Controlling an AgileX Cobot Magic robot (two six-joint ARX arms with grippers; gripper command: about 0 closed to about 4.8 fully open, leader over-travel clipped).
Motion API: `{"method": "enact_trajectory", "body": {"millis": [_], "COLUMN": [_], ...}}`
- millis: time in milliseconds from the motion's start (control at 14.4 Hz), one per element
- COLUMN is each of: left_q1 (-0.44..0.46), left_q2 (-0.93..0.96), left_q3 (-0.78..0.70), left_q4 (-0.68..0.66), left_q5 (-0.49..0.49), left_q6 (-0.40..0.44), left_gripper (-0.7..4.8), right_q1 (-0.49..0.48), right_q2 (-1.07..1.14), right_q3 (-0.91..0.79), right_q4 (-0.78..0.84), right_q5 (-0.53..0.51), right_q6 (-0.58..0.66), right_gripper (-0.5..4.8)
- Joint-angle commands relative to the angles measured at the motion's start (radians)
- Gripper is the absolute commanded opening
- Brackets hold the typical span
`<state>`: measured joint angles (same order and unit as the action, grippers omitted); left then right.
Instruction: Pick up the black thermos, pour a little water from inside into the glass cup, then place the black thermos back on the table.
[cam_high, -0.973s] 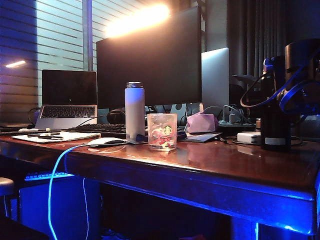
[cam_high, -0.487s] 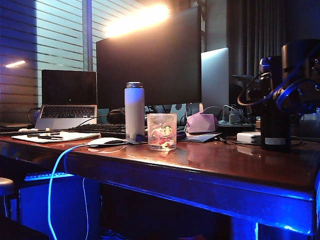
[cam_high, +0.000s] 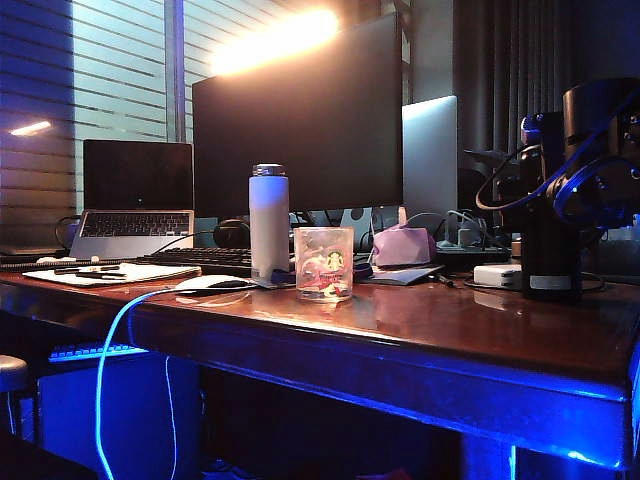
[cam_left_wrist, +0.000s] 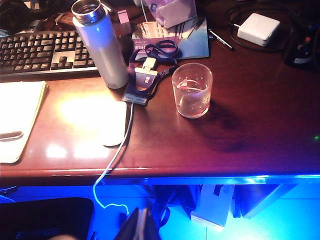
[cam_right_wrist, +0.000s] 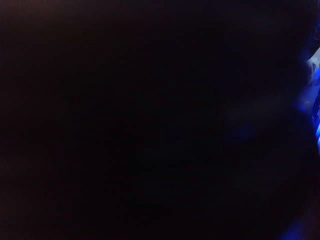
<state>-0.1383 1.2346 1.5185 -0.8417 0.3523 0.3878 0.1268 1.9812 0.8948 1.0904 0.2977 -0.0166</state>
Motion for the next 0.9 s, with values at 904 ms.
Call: {"method": "enact_trajectory", "body": {"millis": [904], "left_q1": [0.0], "left_q2": [-0.003], "left_q3": [0.005], "left_q4": [0.005], "left_q5": [0.009], "left_q6": [-0.003], "left_gripper": [0.22], "right_q1": [0.094], "right_q2": [-0.062], "right_q3": [0.108], "right_q4": [-0.079], "right_q5": [0.051], "right_q6": [-0.032], "right_gripper": [0.25]}}
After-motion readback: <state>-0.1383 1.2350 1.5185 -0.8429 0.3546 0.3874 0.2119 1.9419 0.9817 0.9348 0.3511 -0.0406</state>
